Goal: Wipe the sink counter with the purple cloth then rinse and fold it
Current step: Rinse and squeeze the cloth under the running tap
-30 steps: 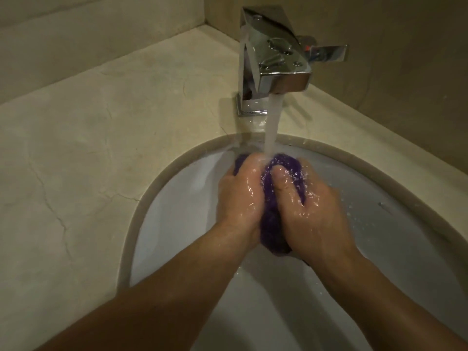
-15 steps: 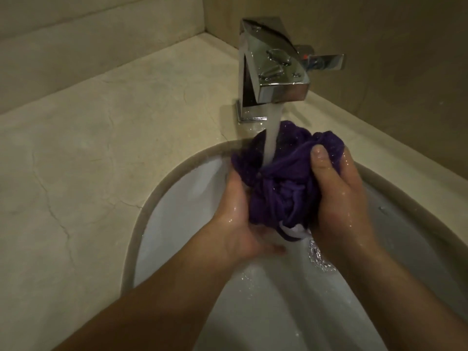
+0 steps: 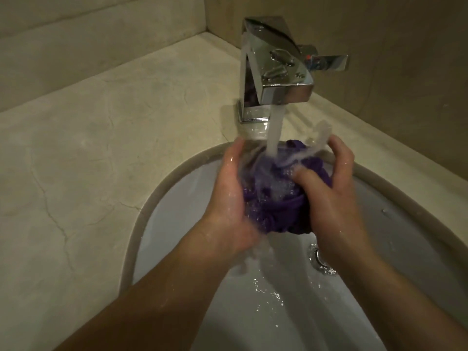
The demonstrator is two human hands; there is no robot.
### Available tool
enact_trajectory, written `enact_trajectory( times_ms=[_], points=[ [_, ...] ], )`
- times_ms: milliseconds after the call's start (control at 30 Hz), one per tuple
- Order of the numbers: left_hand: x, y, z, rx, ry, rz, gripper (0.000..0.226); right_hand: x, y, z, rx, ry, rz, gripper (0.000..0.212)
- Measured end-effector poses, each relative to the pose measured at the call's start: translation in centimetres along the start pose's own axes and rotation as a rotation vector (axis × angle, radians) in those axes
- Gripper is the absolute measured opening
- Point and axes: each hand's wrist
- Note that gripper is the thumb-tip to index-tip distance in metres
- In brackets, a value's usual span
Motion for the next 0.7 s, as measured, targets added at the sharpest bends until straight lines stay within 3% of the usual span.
enact_trajectory(
  times_ms=[67,167,300,400,567,700],
  points=[
    [-0.3,-0.1,-0.1,0.001,-0.063,-0.104,0.063,0.1,-0.2,0.3,-0.076,0.014,0.05,0.054],
    [-1.2,0.0,-0.7,0.129,-0.207,-0.252,0.052,0.3,-0.6,1.0,-0.164,0.055,0.153,0.048],
    [-1.7,-0.2,-0.8,0.217,-0.377,-0.402,0.019,0.4,-0.8,1.6,-0.1,0.112,0.307,0.026],
    [-2.2,-0.2,-0.6,0.247,-0.456,-0.481,0.025,0.4,-0.9,1.7,-0.025,0.127,0.346,0.029],
    [-2.6,-0.4,-0.3,0.324,-0.446,-0.468,0.012,0.2,-0.7,1.5,0.034,0.168,0.432,0.025],
    [-2.4,-0.4,0.1,0.325,-0.385,-0.475,0.018,0.2,-0.6,1.5,0.058,0.222,0.471,0.03]
  ],
)
Point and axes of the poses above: each hand's wrist, its own z-axis away from the middle knuckle, its own y-axis out of the back of the hand, x = y × z, and after that the axes turned 4 degrees about -y, right-handed
